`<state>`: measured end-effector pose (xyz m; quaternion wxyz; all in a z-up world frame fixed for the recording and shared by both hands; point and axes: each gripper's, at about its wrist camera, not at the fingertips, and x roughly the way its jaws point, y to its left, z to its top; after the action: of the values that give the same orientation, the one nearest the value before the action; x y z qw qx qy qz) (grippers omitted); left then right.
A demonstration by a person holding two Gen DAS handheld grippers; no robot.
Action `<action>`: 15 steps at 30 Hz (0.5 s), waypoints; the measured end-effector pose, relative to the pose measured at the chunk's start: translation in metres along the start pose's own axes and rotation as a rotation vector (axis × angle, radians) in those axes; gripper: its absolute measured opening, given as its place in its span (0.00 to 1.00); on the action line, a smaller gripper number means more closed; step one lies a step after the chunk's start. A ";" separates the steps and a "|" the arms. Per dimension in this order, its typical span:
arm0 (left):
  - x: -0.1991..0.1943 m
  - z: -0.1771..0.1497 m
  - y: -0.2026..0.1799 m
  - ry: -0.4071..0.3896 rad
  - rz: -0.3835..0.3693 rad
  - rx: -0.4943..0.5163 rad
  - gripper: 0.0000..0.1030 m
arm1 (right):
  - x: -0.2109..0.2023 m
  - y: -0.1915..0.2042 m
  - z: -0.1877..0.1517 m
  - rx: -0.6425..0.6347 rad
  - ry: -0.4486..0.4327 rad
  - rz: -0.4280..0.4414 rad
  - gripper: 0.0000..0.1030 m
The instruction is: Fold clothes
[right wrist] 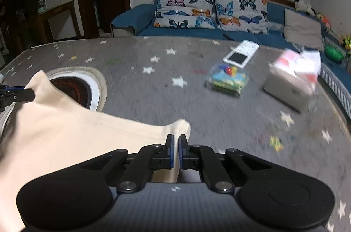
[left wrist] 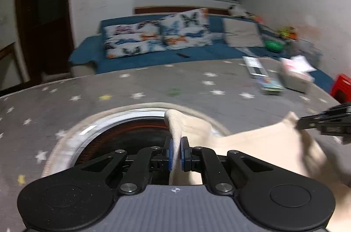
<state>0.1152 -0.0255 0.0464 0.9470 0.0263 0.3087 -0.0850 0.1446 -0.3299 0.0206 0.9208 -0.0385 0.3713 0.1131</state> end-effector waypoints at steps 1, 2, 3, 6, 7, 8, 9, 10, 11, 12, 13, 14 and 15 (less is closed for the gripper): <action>0.005 0.001 0.007 0.006 0.019 -0.011 0.07 | 0.006 0.002 0.005 -0.007 -0.003 -0.005 0.03; 0.010 0.001 0.014 0.012 0.035 -0.019 0.07 | 0.011 0.004 0.009 -0.014 -0.006 -0.010 0.03; 0.015 0.002 0.019 0.018 0.048 -0.026 0.07 | 0.018 0.006 0.013 -0.020 -0.002 -0.012 0.03; 0.033 -0.002 0.029 0.056 0.085 -0.043 0.07 | 0.035 0.011 0.021 -0.043 0.017 -0.018 0.03; 0.039 -0.003 0.032 0.069 0.098 -0.049 0.07 | 0.042 0.012 0.024 -0.047 0.026 -0.012 0.03; 0.043 -0.005 0.034 0.081 0.104 -0.053 0.08 | 0.042 0.014 0.025 -0.052 0.024 -0.012 0.05; 0.045 -0.006 0.036 0.091 0.107 -0.057 0.08 | 0.042 0.015 0.026 -0.056 0.022 -0.012 0.06; 0.047 -0.008 0.038 0.101 0.109 -0.062 0.10 | 0.040 0.017 0.027 -0.060 0.018 -0.008 0.10; 0.047 -0.008 0.039 0.105 0.110 -0.065 0.13 | 0.036 0.018 0.027 -0.067 0.017 0.001 0.11; 0.043 -0.008 0.039 0.105 0.110 -0.067 0.14 | 0.032 0.019 0.027 -0.074 0.016 0.011 0.11; 0.040 -0.007 0.040 0.106 0.111 -0.070 0.15 | 0.026 0.020 0.025 -0.085 0.014 0.021 0.11; 0.037 -0.007 0.040 0.106 0.111 -0.072 0.15 | 0.021 0.022 0.024 -0.094 0.015 0.029 0.12; 0.032 -0.006 0.039 0.102 0.108 -0.072 0.15 | 0.015 0.024 0.021 -0.100 0.018 0.041 0.12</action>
<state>0.1443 0.0093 0.0225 0.9336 0.0131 0.3576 -0.0213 0.1636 -0.3010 0.0262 0.9118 -0.0780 0.3742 0.1502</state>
